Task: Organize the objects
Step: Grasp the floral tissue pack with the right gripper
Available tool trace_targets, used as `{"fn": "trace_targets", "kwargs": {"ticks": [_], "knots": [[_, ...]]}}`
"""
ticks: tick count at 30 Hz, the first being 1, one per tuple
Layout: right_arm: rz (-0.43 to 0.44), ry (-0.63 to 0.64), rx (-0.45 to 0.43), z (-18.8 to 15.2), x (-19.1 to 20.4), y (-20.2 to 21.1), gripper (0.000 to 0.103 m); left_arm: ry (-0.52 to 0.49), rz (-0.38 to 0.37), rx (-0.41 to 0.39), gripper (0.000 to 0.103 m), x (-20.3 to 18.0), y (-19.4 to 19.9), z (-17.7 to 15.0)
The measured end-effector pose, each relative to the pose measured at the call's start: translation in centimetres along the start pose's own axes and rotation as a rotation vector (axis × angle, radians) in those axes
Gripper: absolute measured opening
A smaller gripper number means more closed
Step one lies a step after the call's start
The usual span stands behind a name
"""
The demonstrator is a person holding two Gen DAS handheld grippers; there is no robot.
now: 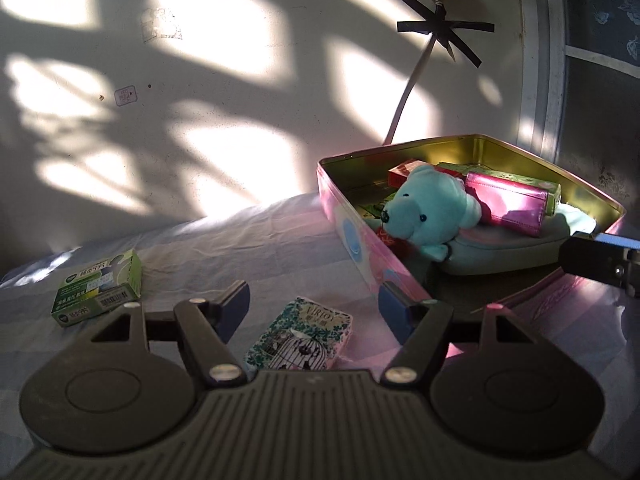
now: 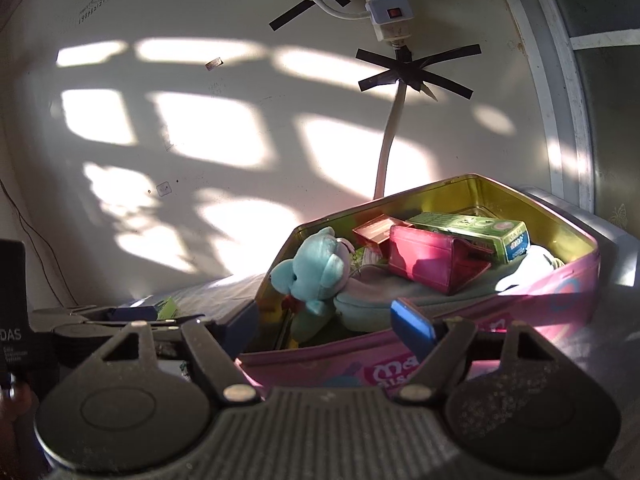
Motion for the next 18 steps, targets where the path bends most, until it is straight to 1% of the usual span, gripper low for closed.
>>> {"fn": "trace_targets", "kwargs": {"ticks": [11,18], "knots": [[-0.003,0.036,0.007,-0.3,2.1,0.4,0.073,-0.007,-0.049,-0.021,0.073,0.0,1.6,-1.5],[0.014,0.068,0.025,-0.7,4.1,0.0,0.073,0.005,-0.051,-0.014,0.073,1.7,1.9,-2.8]]}}
Point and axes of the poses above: each gripper's, at about its wrist camera, not at the fingertips, and y roughly against the way its jaws point, x to its left, z to its top, the point moved 5 cm from there along -y, roughly the way its jaws point, and after that the axes turned 5 degrees about x, right-handed, at the moved point
